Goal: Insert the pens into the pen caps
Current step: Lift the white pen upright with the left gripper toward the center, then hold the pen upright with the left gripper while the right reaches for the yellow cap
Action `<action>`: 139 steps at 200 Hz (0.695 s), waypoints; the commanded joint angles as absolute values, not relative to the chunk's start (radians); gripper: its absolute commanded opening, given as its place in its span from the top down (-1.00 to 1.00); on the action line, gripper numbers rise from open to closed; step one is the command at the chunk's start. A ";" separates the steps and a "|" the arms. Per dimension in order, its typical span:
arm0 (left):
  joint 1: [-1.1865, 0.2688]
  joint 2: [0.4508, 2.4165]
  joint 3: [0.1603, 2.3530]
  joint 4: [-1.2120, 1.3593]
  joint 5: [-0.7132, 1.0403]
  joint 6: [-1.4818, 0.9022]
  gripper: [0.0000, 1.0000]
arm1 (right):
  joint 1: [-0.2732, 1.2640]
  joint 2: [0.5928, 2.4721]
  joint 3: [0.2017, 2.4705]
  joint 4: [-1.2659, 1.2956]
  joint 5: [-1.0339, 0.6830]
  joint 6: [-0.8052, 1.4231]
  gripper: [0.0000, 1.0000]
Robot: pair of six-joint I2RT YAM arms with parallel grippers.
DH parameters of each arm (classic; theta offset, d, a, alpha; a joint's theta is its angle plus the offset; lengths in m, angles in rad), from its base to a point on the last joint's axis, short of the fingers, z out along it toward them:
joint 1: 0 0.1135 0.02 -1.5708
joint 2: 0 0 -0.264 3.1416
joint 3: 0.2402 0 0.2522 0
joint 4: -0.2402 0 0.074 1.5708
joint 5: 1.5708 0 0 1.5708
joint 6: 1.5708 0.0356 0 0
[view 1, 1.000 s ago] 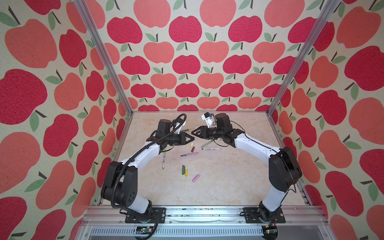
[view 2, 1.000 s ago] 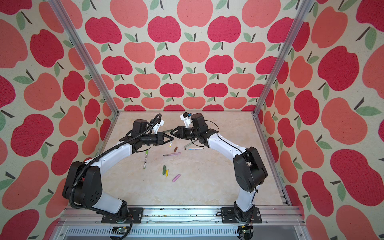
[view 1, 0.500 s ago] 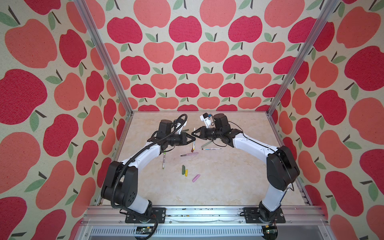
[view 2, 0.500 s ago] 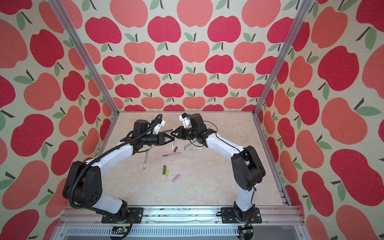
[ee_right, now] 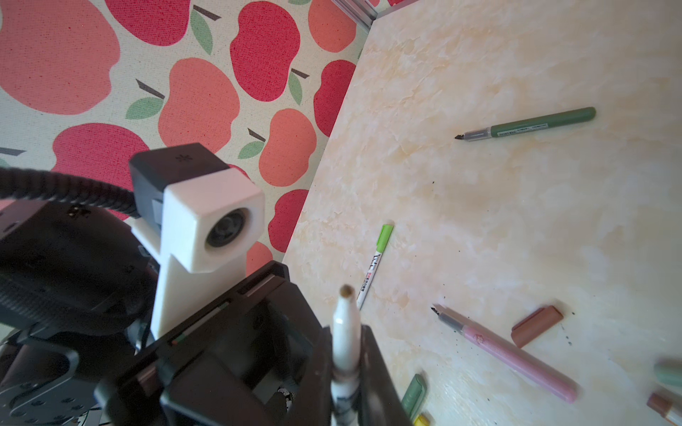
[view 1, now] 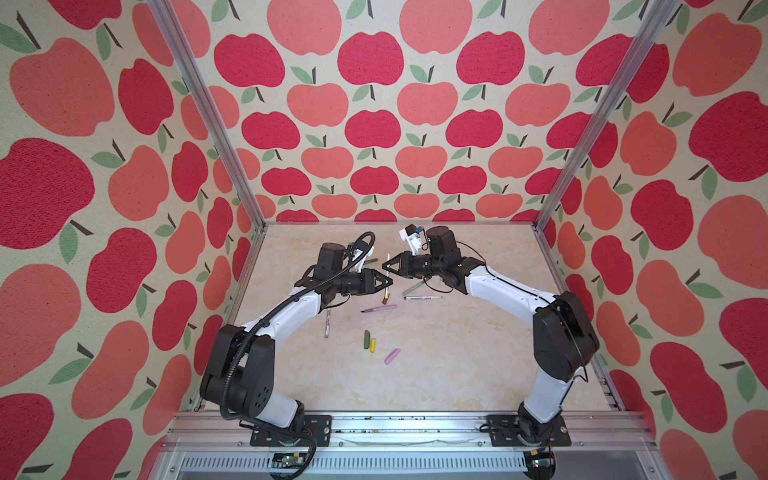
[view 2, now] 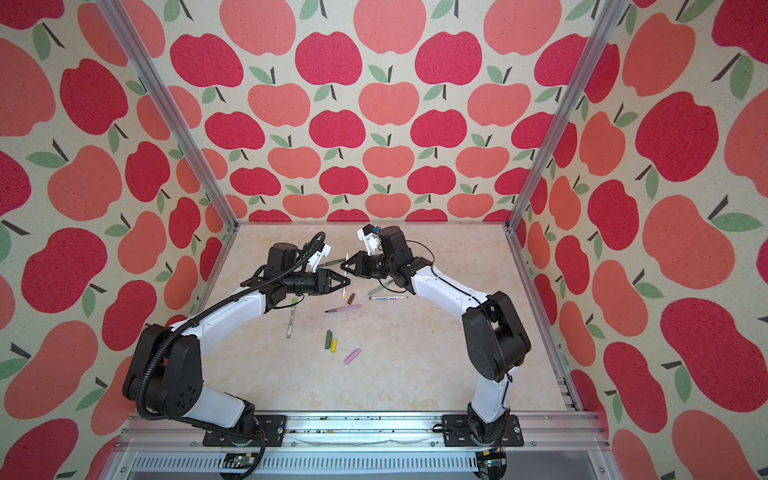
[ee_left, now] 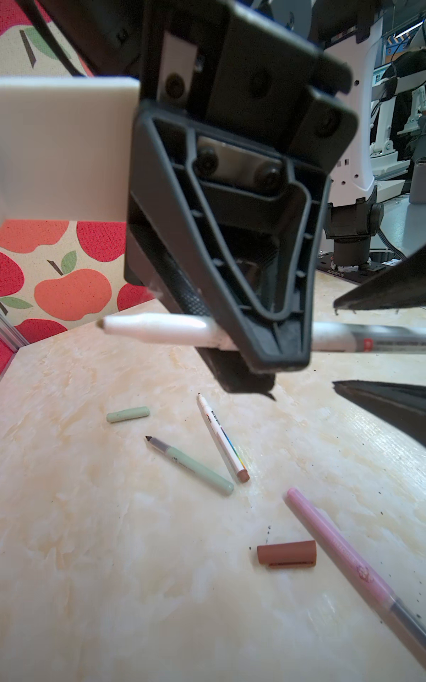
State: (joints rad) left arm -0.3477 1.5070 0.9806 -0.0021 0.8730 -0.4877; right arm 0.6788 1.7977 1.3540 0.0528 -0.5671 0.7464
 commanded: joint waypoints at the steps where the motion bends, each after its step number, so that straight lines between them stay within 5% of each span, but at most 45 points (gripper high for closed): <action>1: -0.355 1.490 0.972 0.011 0.874 -0.500 0.45 | 0.686 1.779 1.333 0.096 -0.581 0.752 0.88; 83: -0.357 1.485 0.974 -0.005 0.860 -0.505 0.85 | 0.693 1.752 1.300 0.129 -0.581 0.756 0.86; 139: -0.343 1.429 0.968 -0.127 0.779 -0.461 1.00 | 0.693 1.709 1.298 0.094 -0.560 0.736 0.22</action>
